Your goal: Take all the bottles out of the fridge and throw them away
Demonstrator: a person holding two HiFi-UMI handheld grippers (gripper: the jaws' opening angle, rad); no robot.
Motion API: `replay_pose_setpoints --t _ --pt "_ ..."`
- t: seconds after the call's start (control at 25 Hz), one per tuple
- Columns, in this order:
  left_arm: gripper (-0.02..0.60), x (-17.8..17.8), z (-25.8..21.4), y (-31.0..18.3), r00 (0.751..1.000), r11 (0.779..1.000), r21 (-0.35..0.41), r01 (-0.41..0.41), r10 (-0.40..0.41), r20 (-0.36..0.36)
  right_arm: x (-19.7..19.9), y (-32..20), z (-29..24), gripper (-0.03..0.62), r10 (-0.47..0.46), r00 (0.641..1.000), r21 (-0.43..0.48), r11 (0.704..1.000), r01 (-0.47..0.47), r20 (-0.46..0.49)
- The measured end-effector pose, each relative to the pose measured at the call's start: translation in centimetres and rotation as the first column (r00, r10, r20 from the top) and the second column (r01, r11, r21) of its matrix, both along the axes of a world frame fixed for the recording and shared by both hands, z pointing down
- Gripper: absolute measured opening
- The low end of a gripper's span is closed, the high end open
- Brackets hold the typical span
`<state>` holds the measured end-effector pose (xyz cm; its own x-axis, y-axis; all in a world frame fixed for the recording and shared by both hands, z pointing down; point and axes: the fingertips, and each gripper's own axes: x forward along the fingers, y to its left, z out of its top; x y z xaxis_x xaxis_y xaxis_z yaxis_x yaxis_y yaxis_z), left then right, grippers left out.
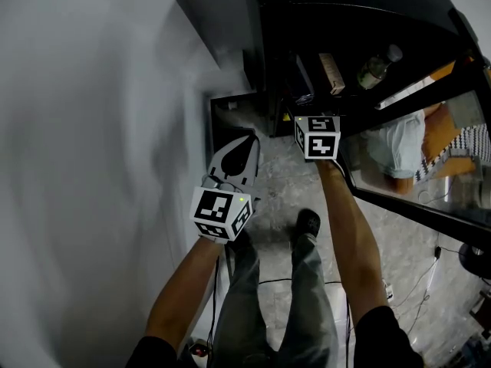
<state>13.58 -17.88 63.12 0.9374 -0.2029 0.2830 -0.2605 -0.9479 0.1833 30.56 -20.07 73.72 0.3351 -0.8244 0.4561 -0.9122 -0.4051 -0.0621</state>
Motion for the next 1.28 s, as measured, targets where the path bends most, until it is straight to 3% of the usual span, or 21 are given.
replay_pose_setpoints --t 0.12,0.52,0.96,1.28 --pt "0.002 -0.2 0.1 -0.1 1.0 1.0 0.0 0.006 -0.006 0.0 0.2 0.2 0.1 0.311 0.001 1.0 -0.01 1.0 -0.001 0.003" --pt "0.002 -1.0 -1.0 0.6 1.0 1.0 0.001 0.01 -0.01 0.006 -1.0 4.3 -1.9 0.307 0.026 1.0 0.002 1.0 -0.026 0.0" --pt "0.002 -0.4 -7.9 4.0 1.0 1.0 0.003 -0.016 0.016 0.015 -2.8 12.0 -10.9 0.307 0.03 1.0 0.002 1.0 -0.03 0.007" --pt "0.002 -2.6 -13.8 6.5 0.996 0.997 0.036 -0.062 0.06 0.063 -6.0 17.8 -19.5 0.307 0.051 0.998 -0.005 0.999 -0.05 0.037"
